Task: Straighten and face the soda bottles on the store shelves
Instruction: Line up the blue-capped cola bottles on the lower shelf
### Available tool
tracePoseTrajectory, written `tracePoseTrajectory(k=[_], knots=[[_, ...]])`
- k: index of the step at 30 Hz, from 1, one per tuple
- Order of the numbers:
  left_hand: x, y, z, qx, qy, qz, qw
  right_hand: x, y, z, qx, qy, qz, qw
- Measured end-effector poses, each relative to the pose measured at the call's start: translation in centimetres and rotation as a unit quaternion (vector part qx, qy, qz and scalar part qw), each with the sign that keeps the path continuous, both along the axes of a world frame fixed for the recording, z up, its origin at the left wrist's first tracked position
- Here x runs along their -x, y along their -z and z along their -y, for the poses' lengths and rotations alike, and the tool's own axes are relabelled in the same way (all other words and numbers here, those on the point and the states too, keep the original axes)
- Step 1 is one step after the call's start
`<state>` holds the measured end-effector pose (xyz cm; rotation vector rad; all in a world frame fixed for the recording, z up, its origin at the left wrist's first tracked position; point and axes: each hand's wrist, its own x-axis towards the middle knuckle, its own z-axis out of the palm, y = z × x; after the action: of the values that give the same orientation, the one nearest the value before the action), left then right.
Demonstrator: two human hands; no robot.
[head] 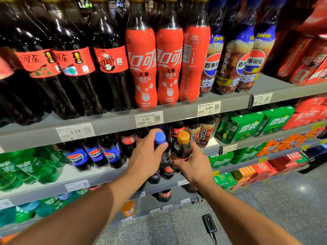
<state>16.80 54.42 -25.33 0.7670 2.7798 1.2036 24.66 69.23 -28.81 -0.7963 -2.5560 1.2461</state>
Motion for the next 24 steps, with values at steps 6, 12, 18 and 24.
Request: tracePoseTrajectory(k=[6, 12, 18, 24], knots=[[-1.2, -0.5, 3.2, 0.026, -0.007, 0.017, 0.999, 2.0, 0.3, 1.1, 0.028, 0.001, -0.02, 0.999], [-1.2, -0.8, 6.3, 0.048, -0.013, 0.025, 0.998, 4.9, 0.6, 2.0, 0.053, -0.006, -0.047, 0.997], [-1.3, -0.6, 8.8, 0.038, -0.017, 0.055, 0.998, 6.6, 1.9, 2.5, 0.077, -0.002, -0.052, 0.996], [-1.3, 0.5, 10.1, 0.028, -0.023, 0.054, 0.998, 7.3, 3.6, 3.1, 0.1, 0.02, -0.052, 0.993]])
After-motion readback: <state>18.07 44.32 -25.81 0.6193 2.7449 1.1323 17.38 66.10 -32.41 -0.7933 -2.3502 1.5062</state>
